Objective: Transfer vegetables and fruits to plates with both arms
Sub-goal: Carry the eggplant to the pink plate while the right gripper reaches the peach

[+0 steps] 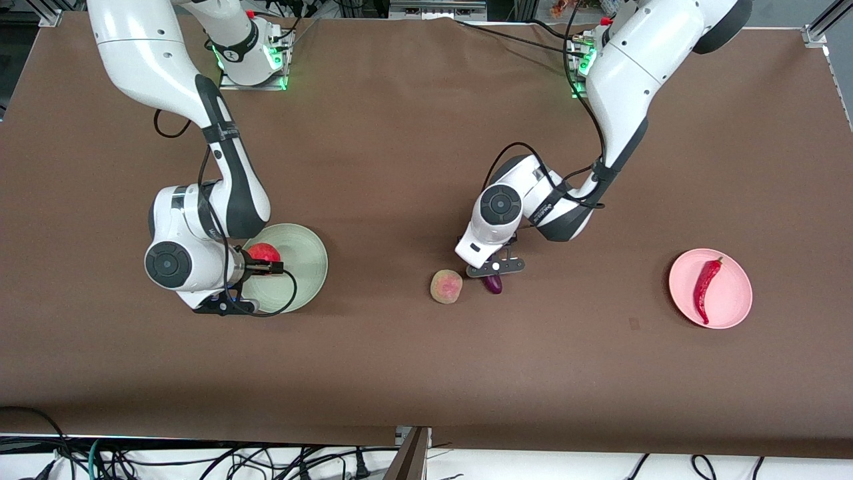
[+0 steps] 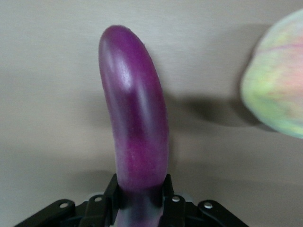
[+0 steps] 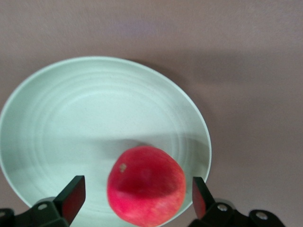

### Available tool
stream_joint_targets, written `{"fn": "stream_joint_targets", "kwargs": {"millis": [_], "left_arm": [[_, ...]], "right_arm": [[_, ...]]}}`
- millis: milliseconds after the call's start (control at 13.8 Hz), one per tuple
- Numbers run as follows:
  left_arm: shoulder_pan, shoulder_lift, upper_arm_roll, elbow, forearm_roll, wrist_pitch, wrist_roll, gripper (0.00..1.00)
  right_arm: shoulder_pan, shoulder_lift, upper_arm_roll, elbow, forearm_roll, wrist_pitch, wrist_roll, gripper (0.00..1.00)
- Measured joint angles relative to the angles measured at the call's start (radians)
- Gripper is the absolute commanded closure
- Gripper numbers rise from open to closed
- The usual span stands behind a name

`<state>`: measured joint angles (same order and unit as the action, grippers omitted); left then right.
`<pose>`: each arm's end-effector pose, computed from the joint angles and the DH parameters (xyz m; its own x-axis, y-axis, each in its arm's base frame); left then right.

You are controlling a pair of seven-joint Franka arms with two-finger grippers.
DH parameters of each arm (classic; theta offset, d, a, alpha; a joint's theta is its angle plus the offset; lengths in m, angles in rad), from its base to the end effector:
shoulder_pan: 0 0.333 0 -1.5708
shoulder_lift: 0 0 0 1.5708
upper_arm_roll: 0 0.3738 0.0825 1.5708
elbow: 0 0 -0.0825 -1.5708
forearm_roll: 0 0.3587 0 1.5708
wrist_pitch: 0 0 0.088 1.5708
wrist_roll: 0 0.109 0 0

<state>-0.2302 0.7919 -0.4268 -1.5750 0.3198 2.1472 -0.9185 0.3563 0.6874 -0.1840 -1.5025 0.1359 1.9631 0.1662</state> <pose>0.5963 -0.3713 0.2469 0.9785 0.1614 -0.1282 0.1534 -0.9857 -0.0696 0.6855 0.1550 0.3081 0.9774 -0.0346 -0.2084 -0.0268 -0.9988 0.0398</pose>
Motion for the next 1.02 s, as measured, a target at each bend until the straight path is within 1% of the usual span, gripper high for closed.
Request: {"fn": "stream_joint_targets", "kwargs": {"millis": [145, 291, 363, 508, 654, 872, 1017], "left_arm": [[0.02, -0.047, 0.005, 0.018, 0.001, -0.115, -0.001, 1.0], [0.071, -0.111, 0.009, 0.024, 0.004, -0.228, 0.01, 1.0], [0.11, -0.141, 0.01, 0.024, 0.007, -0.268, 0.052, 1.0], [0.208, -0.182, 0.012, 0.024, 0.014, -0.335, 0.236, 1.0], [0.318, -0.202, 0.017, 0.023, 0.015, -0.351, 0.453, 1.0], [0.473, -0.205, 0.019, 0.019, 0.015, -0.354, 0.769, 1.0], [0.57, -0.205, 0.02, 0.015, 0.017, -0.353, 0.939, 1.0]], "right_arm": [[0.005, -0.003, 0.009, 0.034, 0.005, -0.013, 0.056, 0.01], [0.023, -0.007, 0.035, 0.082, 0.012, -0.04, 0.144, 0.01], [0.034, -0.01, 0.062, 0.099, 0.026, -0.044, 0.2, 0.01], [0.056, -0.011, 0.128, 0.125, 0.058, -0.011, 0.348, 0.01], [0.102, 0.0, 0.169, 0.151, 0.061, 0.072, 0.489, 0.01], [0.207, 0.045, 0.176, 0.162, 0.061, 0.28, 0.615, 0.01], [0.258, 0.099, 0.176, 0.179, 0.061, 0.386, 0.672, 0.01]]}}
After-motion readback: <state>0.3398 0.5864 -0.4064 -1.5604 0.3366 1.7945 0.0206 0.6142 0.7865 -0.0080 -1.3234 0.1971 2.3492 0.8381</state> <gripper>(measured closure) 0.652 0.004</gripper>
